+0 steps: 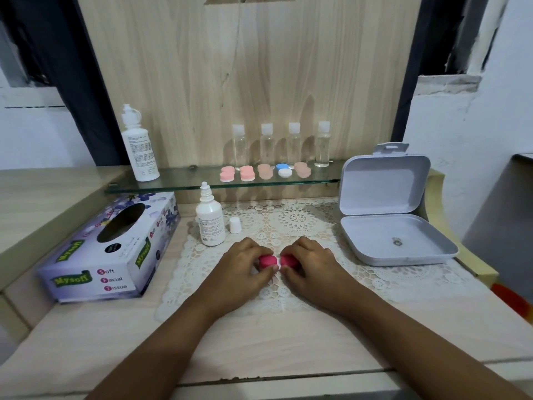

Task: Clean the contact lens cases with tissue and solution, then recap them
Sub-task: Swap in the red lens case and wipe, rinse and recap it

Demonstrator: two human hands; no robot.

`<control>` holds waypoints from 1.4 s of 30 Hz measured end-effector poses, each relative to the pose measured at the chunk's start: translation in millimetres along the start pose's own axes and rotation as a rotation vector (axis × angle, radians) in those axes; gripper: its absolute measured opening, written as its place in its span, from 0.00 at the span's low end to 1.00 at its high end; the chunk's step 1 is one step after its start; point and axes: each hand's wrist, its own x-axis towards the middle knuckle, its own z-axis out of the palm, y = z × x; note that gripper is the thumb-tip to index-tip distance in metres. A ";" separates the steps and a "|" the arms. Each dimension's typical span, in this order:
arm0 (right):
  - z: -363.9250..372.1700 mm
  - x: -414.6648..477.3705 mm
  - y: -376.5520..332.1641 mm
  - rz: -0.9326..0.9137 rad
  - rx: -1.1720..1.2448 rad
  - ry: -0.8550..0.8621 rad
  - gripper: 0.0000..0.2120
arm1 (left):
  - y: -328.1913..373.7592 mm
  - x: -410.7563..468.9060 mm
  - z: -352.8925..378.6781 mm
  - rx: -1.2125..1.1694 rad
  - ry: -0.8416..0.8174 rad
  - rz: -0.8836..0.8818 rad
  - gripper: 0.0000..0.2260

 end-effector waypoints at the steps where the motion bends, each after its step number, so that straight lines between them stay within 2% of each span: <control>1: 0.1 0.2 -0.1 0.002 0.001 -0.002 0.12 | 0.6 0.8 -0.1 -0.024 0.011 -0.011 0.11; 6: -0.5 -0.2 -0.4 -0.005 -0.018 -0.008 0.11 | 1.8 7.6 -7.6 -0.180 0.105 -0.158 0.11; 11: -1.3 -1.5 -1.2 -0.009 -0.022 -0.020 0.12 | 7.8 20.9 -17.8 -0.268 0.043 -0.290 0.12; 14: -2.5 -1.9 -1.8 -0.002 -0.016 -0.024 0.12 | 10.6 35.0 -17.5 -0.209 0.026 -0.284 0.06; 17: -3.0 -2.2 -2.3 0.003 -0.007 -0.026 0.11 | 10.1 46.7 -12.6 -0.160 -0.008 -0.285 0.05; 22: -3.6 -1.9 -2.6 0.007 -0.009 -0.027 0.12 | 1.8 52.2 -3.8 -0.062 -0.091 -0.274 0.07; 25: -4.0 -1.7 -2.8 0.010 -0.005 -0.028 0.12 | -0.5 47.9 -4.8 -0.103 -0.095 -0.276 0.10; 28: -4.1 -2.0 -2.5 0.013 -0.001 -0.029 0.12 | 2.4 38.4 -10.6 -0.159 -0.057 -0.250 0.13; 32: -3.3 -1.6 -1.4 0.014 0.011 -0.024 0.11 | 6.3 20.0 -17.7 -0.197 0.016 -0.232 0.10; 34: -2.9 -1.5 -1.0 0.020 0.019 -0.024 0.11 | 8.4 9.7 -18.9 -0.230 -0.026 -0.241 0.13; 37: -3.2 -1.2 -1.1 0.021 0.024 -0.026 0.11 | 5.8 1.7 -16.3 -0.144 -0.099 -0.186 0.19; 42: -5.0 -2.0 -2.2 0.039 0.035 -0.051 0.14 | -0.4 0.1 -10.0 -0.072 -0.074 -0.085 0.09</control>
